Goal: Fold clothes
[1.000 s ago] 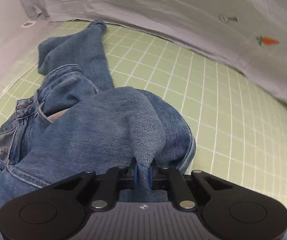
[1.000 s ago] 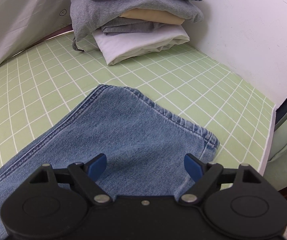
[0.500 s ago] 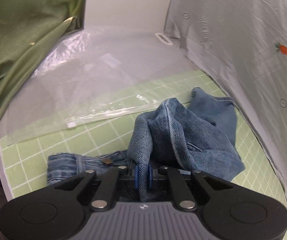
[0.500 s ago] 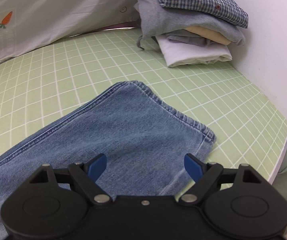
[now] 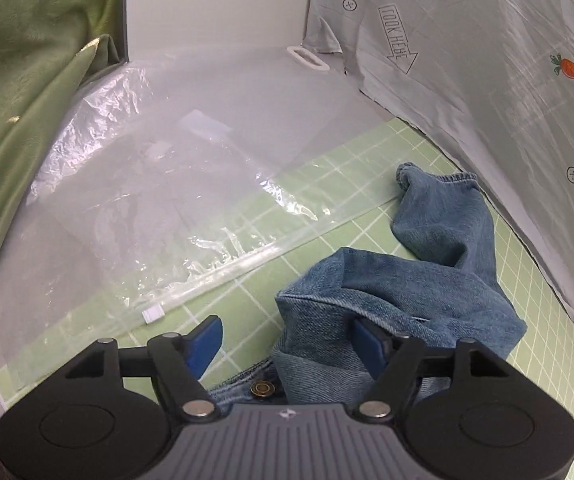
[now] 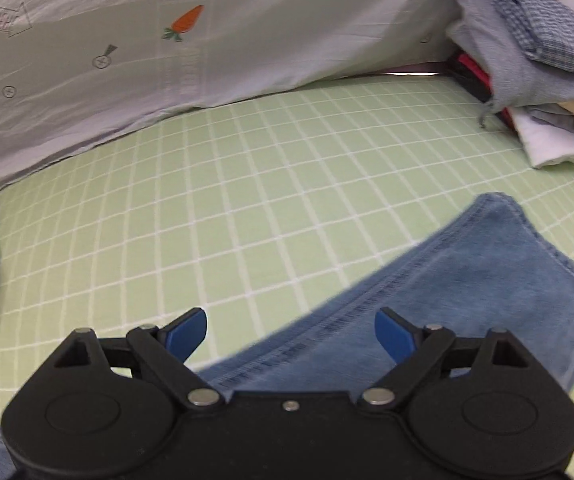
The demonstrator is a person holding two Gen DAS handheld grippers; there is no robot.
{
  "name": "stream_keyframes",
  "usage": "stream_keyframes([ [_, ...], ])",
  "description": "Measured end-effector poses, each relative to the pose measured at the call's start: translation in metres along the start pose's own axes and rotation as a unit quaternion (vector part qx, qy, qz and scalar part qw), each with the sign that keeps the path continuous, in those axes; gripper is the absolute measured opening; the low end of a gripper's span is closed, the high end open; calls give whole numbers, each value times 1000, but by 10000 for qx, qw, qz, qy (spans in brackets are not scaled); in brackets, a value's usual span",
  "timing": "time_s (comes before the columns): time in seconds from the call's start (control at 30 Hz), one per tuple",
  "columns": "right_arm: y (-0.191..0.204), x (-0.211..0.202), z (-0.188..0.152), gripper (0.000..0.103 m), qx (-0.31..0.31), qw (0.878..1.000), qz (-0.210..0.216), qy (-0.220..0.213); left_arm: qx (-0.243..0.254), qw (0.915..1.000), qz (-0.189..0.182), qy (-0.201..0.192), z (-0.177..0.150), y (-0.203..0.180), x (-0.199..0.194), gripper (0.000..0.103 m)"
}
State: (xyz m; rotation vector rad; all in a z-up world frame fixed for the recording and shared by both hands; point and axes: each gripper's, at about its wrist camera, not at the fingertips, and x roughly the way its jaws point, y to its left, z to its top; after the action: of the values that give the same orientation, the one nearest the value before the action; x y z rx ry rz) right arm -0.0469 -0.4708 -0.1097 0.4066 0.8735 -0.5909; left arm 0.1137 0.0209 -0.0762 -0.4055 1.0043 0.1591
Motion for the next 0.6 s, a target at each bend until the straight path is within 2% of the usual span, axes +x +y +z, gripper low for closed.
stream_keyframes([
  [0.13, 72, 32, 15, 92, -39, 9972, 718, 202, 182, 9994, 116, 284, 6, -4, 27, 77],
  [0.27, 138, 61, 17, 92, 71, 9874, 1430, 675, 492, 9970, 180, 568, 11, -15, 50, 78],
  [0.33, 162, 70, 15, 91, 365, 9775, 1841, 957, 706, 9952, 261, 626, 12, -22, 57, 84],
  [0.5, 200, 85, 6, 88, 1092, 9462, 2632, 1534, 790, 9938, 353, 700, 9, -27, 69, 90],
  [0.6, 216, 93, 3, 85, 1330, 9301, 2917, 1795, 830, 9929, 492, 694, 7, -30, 72, 95],
])
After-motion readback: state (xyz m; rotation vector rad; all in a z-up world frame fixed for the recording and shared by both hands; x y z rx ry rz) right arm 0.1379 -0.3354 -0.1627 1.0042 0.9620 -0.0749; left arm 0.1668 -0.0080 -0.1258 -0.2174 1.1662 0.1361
